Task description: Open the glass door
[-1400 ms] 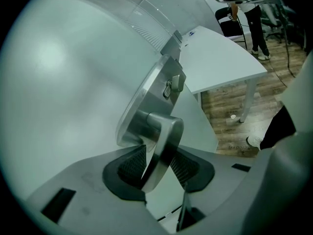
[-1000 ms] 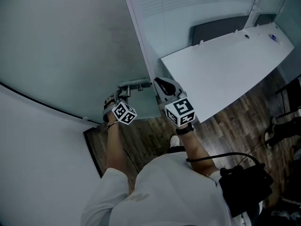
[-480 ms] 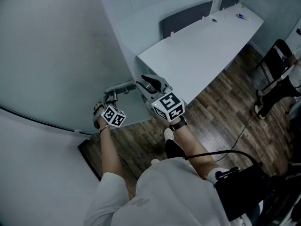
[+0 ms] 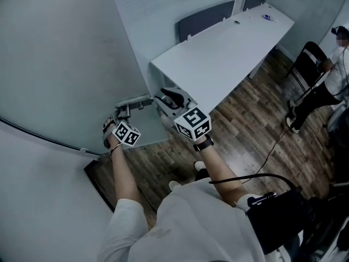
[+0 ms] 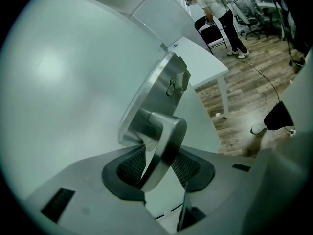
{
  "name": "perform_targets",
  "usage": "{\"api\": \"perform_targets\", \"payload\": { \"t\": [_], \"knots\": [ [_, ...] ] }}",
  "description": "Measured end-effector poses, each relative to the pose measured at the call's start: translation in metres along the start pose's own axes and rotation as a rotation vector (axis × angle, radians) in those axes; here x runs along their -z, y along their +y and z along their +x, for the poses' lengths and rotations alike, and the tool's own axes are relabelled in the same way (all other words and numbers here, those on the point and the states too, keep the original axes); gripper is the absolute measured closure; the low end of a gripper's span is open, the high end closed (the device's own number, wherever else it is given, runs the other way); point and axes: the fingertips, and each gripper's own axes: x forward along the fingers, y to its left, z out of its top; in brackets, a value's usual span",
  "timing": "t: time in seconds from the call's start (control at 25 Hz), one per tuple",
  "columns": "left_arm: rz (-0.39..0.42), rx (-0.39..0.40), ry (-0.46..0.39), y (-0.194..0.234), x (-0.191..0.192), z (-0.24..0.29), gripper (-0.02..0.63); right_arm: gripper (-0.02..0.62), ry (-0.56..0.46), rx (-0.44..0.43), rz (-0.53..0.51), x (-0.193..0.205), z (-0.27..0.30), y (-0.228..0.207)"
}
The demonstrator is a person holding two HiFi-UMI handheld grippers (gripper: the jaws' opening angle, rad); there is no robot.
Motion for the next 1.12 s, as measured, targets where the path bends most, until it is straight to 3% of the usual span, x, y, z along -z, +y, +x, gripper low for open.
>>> {"api": "perform_targets", "payload": {
  "t": [0.24, 0.52, 1.12],
  "knots": [
    [-0.009, 0.006, 0.062, -0.014, 0.017, -0.012, 0.468, 0.488, -0.022, -0.083, 0.022, -0.001, 0.002, -0.006],
    [-0.050, -0.041, 0.087, -0.024, 0.025, -0.031, 0.453, 0.488, -0.029, -0.266, 0.002, 0.003, -0.011, 0.000],
    [-0.100, -0.130, 0.073, -0.052, 0.046, -0.077, 0.434, 0.488, -0.049, -0.517, -0.027, 0.004, -0.026, 0.037]
  ]
}}
